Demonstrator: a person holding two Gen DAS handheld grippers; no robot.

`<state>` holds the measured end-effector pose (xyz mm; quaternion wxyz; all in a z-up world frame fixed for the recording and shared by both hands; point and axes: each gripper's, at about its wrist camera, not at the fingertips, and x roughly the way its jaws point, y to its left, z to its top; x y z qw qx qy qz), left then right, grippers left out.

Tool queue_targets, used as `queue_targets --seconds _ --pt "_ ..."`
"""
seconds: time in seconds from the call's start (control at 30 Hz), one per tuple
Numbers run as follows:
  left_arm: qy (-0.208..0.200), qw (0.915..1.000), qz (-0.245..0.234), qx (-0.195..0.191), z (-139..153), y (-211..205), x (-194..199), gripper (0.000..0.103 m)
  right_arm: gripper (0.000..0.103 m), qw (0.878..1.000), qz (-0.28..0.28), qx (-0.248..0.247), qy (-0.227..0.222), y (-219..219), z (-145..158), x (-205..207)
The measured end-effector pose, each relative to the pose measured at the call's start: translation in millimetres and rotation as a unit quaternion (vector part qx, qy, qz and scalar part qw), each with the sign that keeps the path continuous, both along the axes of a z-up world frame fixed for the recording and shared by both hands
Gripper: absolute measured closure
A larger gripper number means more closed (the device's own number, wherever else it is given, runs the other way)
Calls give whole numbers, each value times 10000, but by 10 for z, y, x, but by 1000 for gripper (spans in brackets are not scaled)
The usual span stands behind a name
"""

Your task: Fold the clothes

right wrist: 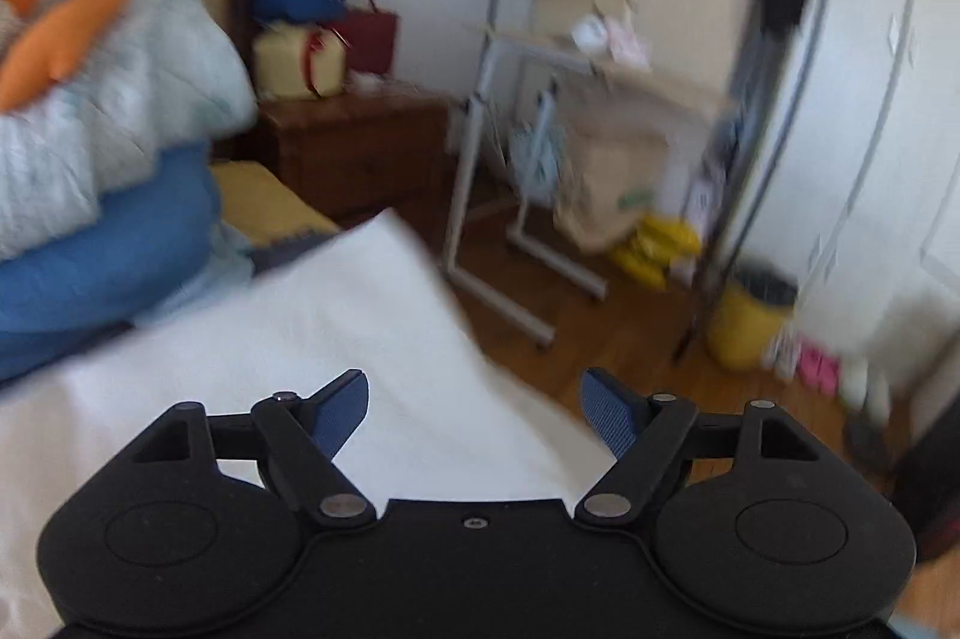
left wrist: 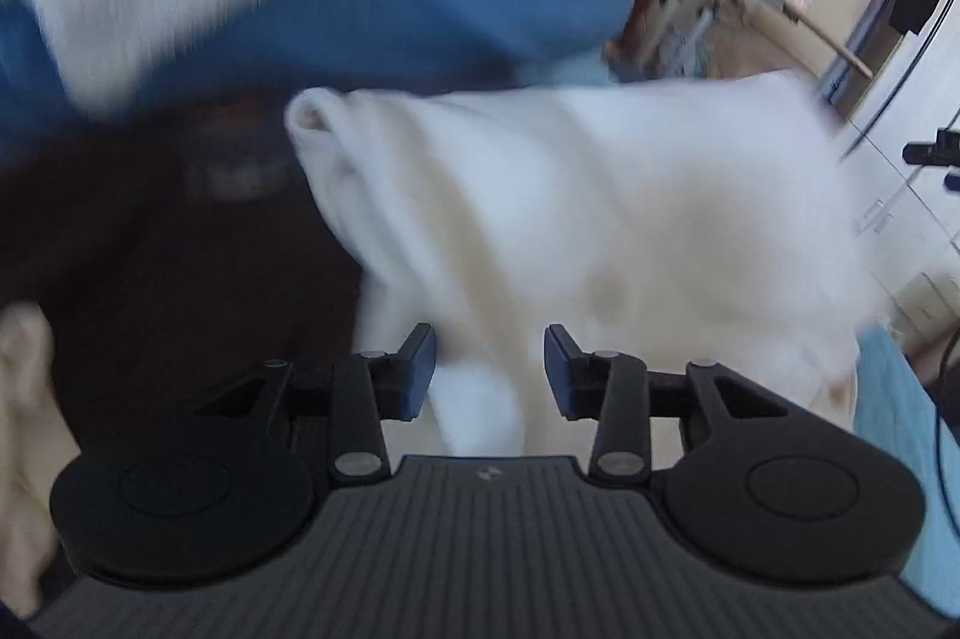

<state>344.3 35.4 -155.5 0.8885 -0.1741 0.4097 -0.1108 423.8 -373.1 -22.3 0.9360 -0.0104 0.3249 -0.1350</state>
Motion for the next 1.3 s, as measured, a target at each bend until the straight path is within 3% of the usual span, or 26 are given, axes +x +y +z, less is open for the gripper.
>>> queue_targets --seconds 0.1,0.17,0.27,0.33,0.43,0.53,0.6,0.67,0.73,0.77,0.8,0.87,0.97,1.03,1.17,1.2,1.27,1.3 --pt "117 9994 -69 -325 -90 86 4 61 20 9971 -491 578 114 -341 -343 -162" --pt "285 9974 -315 -591 -76 74 80 61 20 9866 -790 1428 -8 -633 -520 -320" --pt "680 9883 -830 -1080 -133 71 62 52 20 9481 -1272 2899 -290 -992 -786 -562" --pt "678 9858 -916 -1238 -185 98 5 46 20 9250 -1439 3489 -448 -1086 -931 -681" --pt "518 9856 -1142 -1133 -201 22 -79 36 20 9111 -1427 3837 -490 -1074 -1100 -694" --pt "397 9869 -1292 -881 -184 -86 -91 28 20 9128 -1289 3854 -418 -1029 -1211 -578" --pt "312 9885 -1276 -749 -188 -141 -124 16 19 9138 -1196 3865 -370 -999 -1285 -500" --pt "227 9899 -1260 -617 -191 -196 -156 13 19 9147 -1104 3875 -322 -969 -1359 -423" --pt "142 9910 -1243 -485 -195 -251 -188 16 17 9155 -1011 3886 -273 -939 -1433 -346" --pt "100 9914 -1234 -419 -197 -278 -205 39 17 9158 -965 3890 -249 -924 -1471 -307" --pt "-70 9902 -1387 -126 -183 -337 -228 76 17 9145 -967 3925 -177 -919 -1513 -242" --pt "-451 9823 -1735 534 -150 -464 -278 86 15 9256 -902 3669 -244 -840 -1567 -122" --pt "-423 9808 -1820 560 -134 -445 -295 89 15 9514 -698 2987 -279 -675 -1532 80" --pt "-390 9787 -1935 563 -116 -400 -306 89 80 9682 -499 2444 -205 -566 -1404 232" --pt "-236 9734 -2205 582 -101 -332 -295 90 84 9907 0 1221 -594 -456 -868 262" --pt "-207 9731 -2217 585 -103 -333 -289 90 83 9941 88 968 -472 -445 -828 294" --pt "-173 9724 -2237 639 -111 -344 -294 90 66 9986 -68 421 302 -445 -965 395" --pt "-196 9719 -2242 684 -111 -354 -306 89 47 9972 -178 134 717 -446 -1045 446"
